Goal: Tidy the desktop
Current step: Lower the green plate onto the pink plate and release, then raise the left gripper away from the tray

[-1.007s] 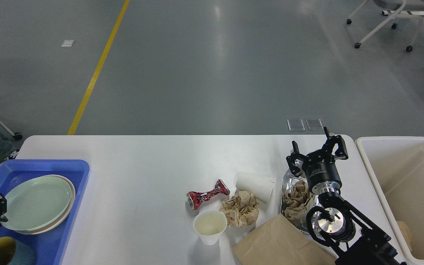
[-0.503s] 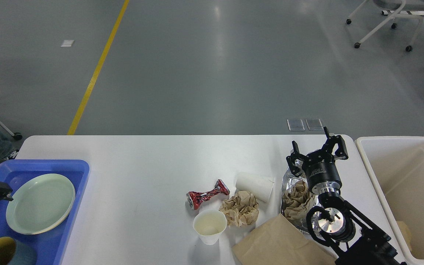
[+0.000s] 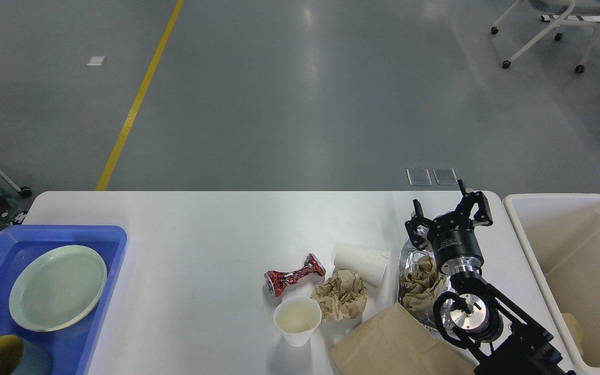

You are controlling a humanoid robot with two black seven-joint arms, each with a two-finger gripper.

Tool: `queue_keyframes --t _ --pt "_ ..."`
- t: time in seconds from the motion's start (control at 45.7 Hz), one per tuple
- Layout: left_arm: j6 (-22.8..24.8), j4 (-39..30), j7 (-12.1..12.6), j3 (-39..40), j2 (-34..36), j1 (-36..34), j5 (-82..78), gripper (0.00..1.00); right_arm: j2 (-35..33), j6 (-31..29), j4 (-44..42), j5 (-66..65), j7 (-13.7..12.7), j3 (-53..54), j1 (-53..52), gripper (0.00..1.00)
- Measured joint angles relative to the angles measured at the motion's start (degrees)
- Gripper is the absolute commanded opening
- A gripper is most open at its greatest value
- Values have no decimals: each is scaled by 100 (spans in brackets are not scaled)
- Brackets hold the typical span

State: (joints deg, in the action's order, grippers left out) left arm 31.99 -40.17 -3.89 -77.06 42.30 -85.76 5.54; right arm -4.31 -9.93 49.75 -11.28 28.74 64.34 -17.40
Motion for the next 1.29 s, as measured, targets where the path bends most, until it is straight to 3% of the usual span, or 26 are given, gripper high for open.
queue_keyframes --t 0.153,0.306,0.35,0.46,0.591,0.678,0.875,1.138,1.291 --pt "193 -409 2 98 34 -571 13 96 0 0 0 -1 0 0 0 100" --pt "293 -1067 -40 1670 862 -769 21 96 0 0 0 0 0 0 0 100" --pt "321 -1217 -86 2505 1344 -529 27 96 -1 0 0 0 0 0 0 100" --pt "327 -1219 -324 3985 1578 230 52 96 0 0 0 2 0 0 0 100" --pt "297 -1035 -930 5736 1375 1280 59 96 0 0 0 2 0 0 0 100" --pt "274 -884 -1150 6882 959 1932 62 96 -1 0 0 2 0 0 0 100" --pt "127 -641 -1223 8881 182 3050 60 96 -2 0 0 3 0 0 0 100" --pt "-210 -590 -1297 10357 -428 3945 60 96 0 0 0 4 0 0 -1 100" --pt "-648 -600 -1298 11395 -727 4652 62 96 0 0 5 3 0 0 0 100"
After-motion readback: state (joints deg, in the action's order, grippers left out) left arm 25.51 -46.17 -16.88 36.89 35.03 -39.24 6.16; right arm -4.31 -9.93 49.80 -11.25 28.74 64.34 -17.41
